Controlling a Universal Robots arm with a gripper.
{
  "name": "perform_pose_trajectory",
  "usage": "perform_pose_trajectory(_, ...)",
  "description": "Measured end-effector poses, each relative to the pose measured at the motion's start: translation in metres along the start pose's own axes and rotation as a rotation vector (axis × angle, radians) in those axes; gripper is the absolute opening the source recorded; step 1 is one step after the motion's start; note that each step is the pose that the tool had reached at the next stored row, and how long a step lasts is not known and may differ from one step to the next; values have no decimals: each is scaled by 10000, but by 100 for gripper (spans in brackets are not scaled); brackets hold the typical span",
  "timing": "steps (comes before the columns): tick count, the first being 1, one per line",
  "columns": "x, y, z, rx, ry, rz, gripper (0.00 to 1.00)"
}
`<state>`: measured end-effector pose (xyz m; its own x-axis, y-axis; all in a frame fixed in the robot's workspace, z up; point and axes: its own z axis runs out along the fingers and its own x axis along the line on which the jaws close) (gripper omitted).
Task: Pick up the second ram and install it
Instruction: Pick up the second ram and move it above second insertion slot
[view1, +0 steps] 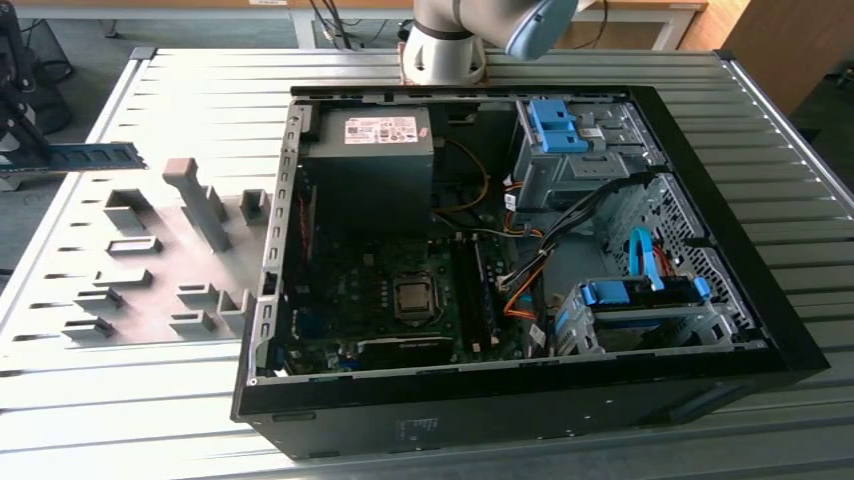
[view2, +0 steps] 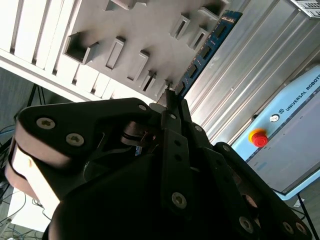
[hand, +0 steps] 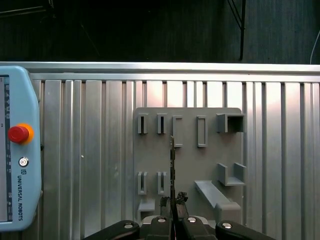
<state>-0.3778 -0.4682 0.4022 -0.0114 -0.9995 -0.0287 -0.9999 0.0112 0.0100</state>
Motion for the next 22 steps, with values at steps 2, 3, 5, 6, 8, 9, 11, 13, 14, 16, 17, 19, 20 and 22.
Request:
perform_pose_trajectory(2,0,-11,0,0,0,0,14)
perform_pose_trajectory(3,0,-17,0,-1,0,0,14)
perform_pose_trajectory(5,0,-29,-1,0,0,0,14)
perform_pose_trajectory(6,0,-35,-1,0,0,-1,14)
perform_pose_trajectory(8,0,-48,0,0,0,-1,14)
perform_pose_trajectory(9,-1,-54,0,0,0,0,14)
perform_pose_trajectory(11,-1,-65,-1,0,0,0,14)
perform_pose_trajectory(13,-1,-76,-1,0,0,0,14)
perform_pose_trajectory(14,-1,-81,-1,0,0,0,14)
perform_pose_trajectory(16,-1,-92,-1,0,0,0,14)
perform_pose_trajectory(17,-1,-98,-1,0,0,0,14)
perform_pose_trajectory(19,-1,-109,-1,0,0,0,14)
perform_pose_trajectory(20,-1,-114,-1,0,0,0,14)
perform_pose_trajectory(22,-1,-124,-1,0,0,0,14)
